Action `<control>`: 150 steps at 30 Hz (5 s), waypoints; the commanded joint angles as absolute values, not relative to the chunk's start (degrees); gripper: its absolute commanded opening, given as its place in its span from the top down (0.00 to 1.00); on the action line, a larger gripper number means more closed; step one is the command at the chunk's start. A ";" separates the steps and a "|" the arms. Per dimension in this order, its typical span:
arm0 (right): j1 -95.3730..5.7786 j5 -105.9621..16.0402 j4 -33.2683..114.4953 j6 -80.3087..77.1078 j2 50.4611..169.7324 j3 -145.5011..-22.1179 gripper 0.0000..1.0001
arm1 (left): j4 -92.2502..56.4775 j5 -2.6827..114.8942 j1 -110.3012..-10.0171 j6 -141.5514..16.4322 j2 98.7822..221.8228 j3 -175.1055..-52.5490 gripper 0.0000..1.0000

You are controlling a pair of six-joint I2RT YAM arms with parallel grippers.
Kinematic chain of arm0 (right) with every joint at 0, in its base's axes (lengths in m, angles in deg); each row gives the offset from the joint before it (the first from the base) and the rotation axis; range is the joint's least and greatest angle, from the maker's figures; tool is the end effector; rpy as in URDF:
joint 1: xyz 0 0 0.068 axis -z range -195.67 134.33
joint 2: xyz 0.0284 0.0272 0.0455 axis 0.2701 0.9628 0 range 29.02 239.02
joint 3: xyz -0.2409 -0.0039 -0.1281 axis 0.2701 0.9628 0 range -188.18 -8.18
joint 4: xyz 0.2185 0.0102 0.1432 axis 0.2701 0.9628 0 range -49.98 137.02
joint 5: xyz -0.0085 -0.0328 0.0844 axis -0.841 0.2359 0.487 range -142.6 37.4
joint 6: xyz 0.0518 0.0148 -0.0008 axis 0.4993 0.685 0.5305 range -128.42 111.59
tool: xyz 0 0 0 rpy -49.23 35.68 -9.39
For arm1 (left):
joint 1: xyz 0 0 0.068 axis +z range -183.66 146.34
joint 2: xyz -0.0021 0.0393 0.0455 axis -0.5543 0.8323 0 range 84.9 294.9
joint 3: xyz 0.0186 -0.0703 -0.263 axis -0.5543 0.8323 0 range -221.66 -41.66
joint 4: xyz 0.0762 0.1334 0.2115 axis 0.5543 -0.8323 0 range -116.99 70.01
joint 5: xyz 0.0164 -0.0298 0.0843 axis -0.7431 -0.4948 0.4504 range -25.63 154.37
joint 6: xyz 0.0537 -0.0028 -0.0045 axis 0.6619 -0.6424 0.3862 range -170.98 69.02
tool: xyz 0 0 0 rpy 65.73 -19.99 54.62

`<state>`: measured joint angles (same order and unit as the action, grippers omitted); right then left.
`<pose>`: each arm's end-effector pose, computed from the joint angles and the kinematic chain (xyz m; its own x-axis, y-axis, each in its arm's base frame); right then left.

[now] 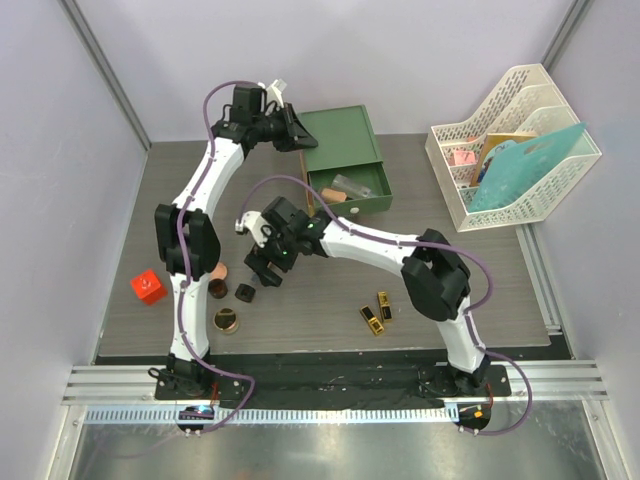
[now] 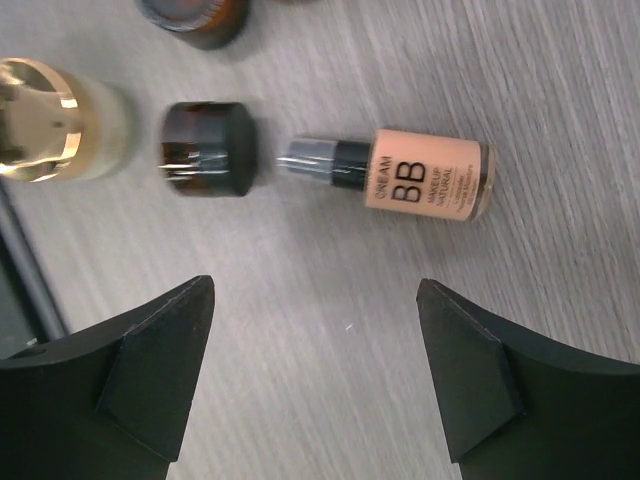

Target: Organize the makeup

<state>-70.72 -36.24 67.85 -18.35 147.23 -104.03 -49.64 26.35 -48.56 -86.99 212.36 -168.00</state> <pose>0.2573 0.3856 0.2254 -0.2799 -0.6896 -0.6679 -0.9524 0.2872 0.1027 0.4915 -0.1535 0.3260 -0.8197 -0.2612 -0.5098 0.2869 0.5832 -0.7600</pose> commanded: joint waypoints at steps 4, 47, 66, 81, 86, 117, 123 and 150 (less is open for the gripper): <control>-70.69 -40.64 62.09 -18.00 152.76 -109.07 0.12 | -56.73 30.35 -47.81 -85.08 214.10 -167.52 0.85; -65.86 -34.94 56.89 -12.28 161.74 -116.55 0.63 | -60.60 31.06 -47.46 -81.21 212.78 -166.20 0.85; -66.56 -34.86 62.16 -12.55 137.13 -105.99 0.65 | -59.19 30.88 -47.37 -82.27 214.09 -166.02 0.85; -64.37 -49.61 63.05 -15.71 126.14 -109.78 0.76 | -57.78 30.35 -47.37 -83.15 214.71 -165.58 0.85; -59.10 -50.40 63.31 -15.27 123.95 -108.03 0.76 | -58.05 30.27 -47.37 -82.97 214.80 -165.50 0.85; -50.39 -66.05 66.65 -11.49 120.51 -100.99 0.13 | -57.61 30.62 -47.28 -83.06 214.62 -164.70 0.85; -50.47 -62.10 66.74 -8.86 117.53 -98.97 0.22 | -57.43 30.79 -47.28 -83.15 214.27 -164.88 0.85; -50.56 -52.33 68.33 -5.07 119.36 -87.27 0.99 | -57.43 30.62 -47.28 -83.24 214.36 -164.09 0.85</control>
